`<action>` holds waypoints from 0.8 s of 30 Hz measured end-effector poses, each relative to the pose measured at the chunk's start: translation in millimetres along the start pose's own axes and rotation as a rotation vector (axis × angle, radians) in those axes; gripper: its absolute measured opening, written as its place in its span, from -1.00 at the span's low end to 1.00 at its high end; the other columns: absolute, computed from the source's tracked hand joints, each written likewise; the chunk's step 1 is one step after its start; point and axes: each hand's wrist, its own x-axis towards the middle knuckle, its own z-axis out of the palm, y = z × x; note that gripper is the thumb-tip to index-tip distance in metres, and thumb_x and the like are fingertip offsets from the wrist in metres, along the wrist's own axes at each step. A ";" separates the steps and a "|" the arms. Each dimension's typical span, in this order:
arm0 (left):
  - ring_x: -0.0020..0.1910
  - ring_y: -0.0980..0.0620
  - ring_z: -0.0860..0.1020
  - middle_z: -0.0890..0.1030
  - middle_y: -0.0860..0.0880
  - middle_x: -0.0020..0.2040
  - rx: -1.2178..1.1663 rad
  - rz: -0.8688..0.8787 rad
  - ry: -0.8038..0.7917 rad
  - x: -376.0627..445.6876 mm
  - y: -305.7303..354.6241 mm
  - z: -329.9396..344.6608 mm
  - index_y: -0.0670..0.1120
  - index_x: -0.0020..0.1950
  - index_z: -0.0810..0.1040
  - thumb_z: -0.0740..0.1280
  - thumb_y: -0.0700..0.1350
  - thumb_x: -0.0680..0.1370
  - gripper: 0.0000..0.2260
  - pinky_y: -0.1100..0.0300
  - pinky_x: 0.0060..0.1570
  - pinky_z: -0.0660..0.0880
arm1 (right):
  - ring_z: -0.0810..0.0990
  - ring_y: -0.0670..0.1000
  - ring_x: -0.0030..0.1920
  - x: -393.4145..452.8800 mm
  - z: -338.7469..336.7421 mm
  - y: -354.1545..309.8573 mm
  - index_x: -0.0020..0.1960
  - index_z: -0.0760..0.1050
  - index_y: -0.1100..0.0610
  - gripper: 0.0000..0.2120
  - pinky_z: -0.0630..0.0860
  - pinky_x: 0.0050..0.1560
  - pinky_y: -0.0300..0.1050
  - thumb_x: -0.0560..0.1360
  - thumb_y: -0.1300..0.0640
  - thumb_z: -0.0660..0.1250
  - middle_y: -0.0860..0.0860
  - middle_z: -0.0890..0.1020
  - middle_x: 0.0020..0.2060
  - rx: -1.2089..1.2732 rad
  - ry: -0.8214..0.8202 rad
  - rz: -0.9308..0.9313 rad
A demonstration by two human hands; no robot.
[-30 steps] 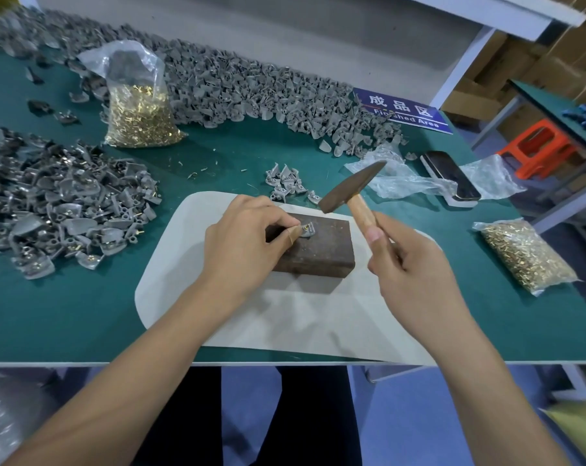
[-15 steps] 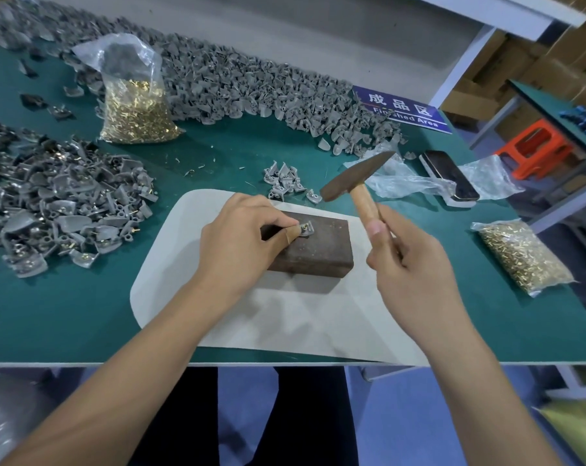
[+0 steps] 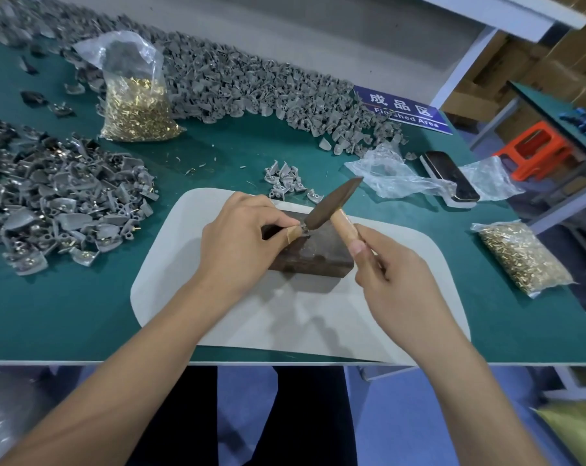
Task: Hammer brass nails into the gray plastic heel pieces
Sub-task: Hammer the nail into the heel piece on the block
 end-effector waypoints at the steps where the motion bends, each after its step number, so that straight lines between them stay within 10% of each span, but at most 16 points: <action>1: 0.05 0.19 0.44 0.59 0.31 -0.14 -0.004 0.000 0.001 0.0 0.3 0.3 0.26 -0.13 0.70 0.52 0.15 0.47 -0.97 0.05 -0.13 0.49 | 0.36 -0.01 -0.38 0.1 -1.3 0.1 -0.05 0.48 -0.07 -0.77 0.28 -0.37 -0.13 0.72 -0.02 0.12 -0.05 0.43 -0.40 0.003 0.030 -0.004; 17: 0.07 0.23 0.43 0.60 0.33 -0.10 -0.010 -0.002 0.009 -0.6 -0.2 0.2 0.27 -0.12 0.70 0.50 0.18 0.48 -0.96 0.11 -0.12 0.45 | 0.34 -0.04 -0.37 -3.5 3.1 -4.0 0.06 0.48 0.00 -0.77 0.27 -0.39 -0.24 0.70 -0.06 0.10 0.05 0.44 -0.31 0.094 0.246 -0.049; 24: 0.06 0.24 0.43 0.59 0.36 -0.06 -0.009 -0.015 0.019 0.2 0.6 -0.4 0.29 -0.12 0.68 0.52 0.20 0.44 -0.92 0.13 -0.14 0.44 | 0.36 -0.01 -0.37 -7.0 26.1 2.6 0.12 0.55 -0.05 -0.78 0.34 -0.35 -0.09 0.71 -0.02 0.13 -0.05 0.43 -0.40 0.076 0.094 0.029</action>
